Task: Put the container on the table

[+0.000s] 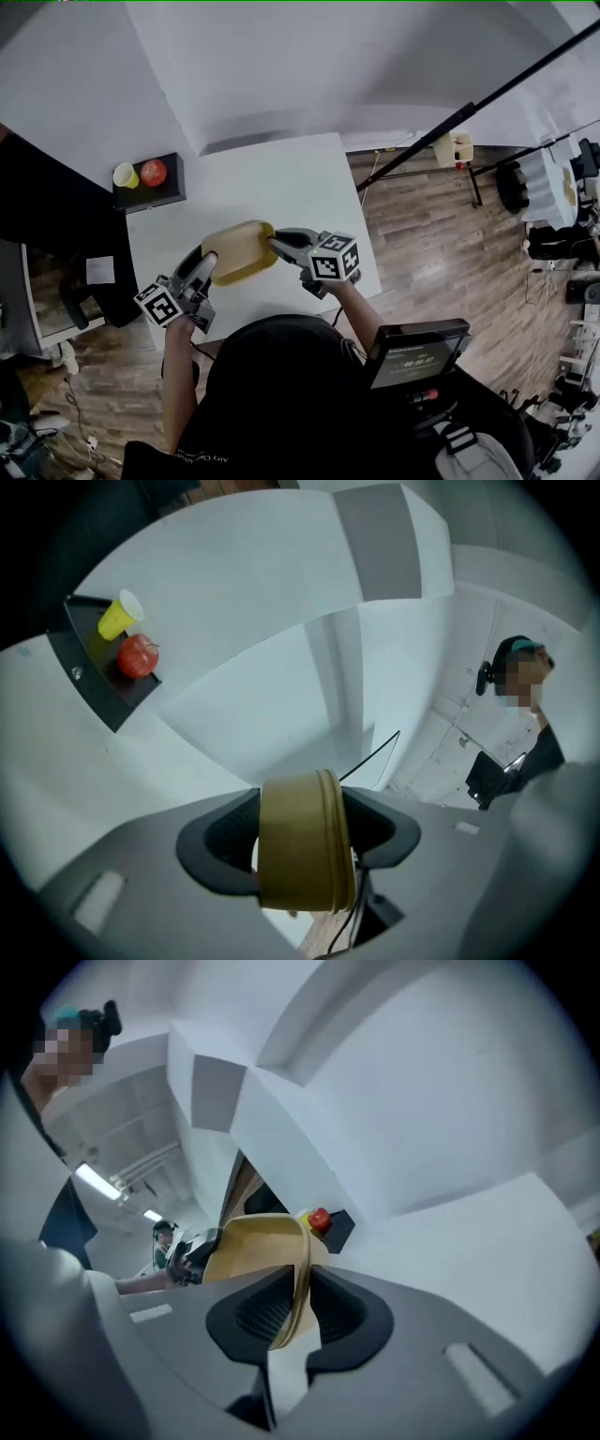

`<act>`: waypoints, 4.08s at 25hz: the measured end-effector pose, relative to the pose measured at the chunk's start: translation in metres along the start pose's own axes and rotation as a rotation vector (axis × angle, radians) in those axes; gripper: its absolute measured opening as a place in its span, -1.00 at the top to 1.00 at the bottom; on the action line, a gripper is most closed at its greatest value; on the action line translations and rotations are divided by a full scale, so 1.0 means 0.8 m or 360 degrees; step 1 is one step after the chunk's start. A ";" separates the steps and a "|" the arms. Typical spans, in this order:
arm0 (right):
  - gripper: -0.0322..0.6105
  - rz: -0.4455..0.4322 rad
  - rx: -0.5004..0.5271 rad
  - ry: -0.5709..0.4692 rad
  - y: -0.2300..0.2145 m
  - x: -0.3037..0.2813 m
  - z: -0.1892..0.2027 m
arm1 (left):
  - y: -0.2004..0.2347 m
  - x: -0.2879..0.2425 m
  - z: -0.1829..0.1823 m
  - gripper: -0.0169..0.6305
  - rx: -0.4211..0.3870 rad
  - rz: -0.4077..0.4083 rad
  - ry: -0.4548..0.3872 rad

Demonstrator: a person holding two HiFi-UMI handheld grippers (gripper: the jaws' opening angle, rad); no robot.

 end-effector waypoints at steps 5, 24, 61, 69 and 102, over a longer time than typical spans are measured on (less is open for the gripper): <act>0.77 0.0250 -0.0121 0.0002 -0.022 0.008 0.004 | 0.008 -0.016 0.029 0.16 -0.0288 -0.0236 0.0146; 0.76 0.0557 -0.0333 -0.0004 -0.063 0.007 0.021 | 0.046 -0.015 0.070 0.49 -0.0271 -0.0408 0.0283; 0.74 0.0508 -0.0564 0.0209 -0.158 -0.105 0.038 | 0.220 -0.049 0.063 0.71 -0.0007 -0.0713 0.0401; 0.74 0.0538 -0.0547 0.0266 -0.169 -0.114 0.050 | 0.236 -0.051 0.073 0.70 0.0022 -0.0746 0.0444; 0.45 0.0556 -0.0455 0.0343 -0.169 -0.119 0.084 | 0.242 -0.031 0.091 0.57 0.0009 -0.0836 0.0440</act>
Point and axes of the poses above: the fingertips, and each gripper's own axes: x backward along the fingers, y to its left, z out of its underside, the point moved 1 cm from there along x, backward along the fingers, and after that the axes turned 8 degrees about y, right-handed, at the moved point
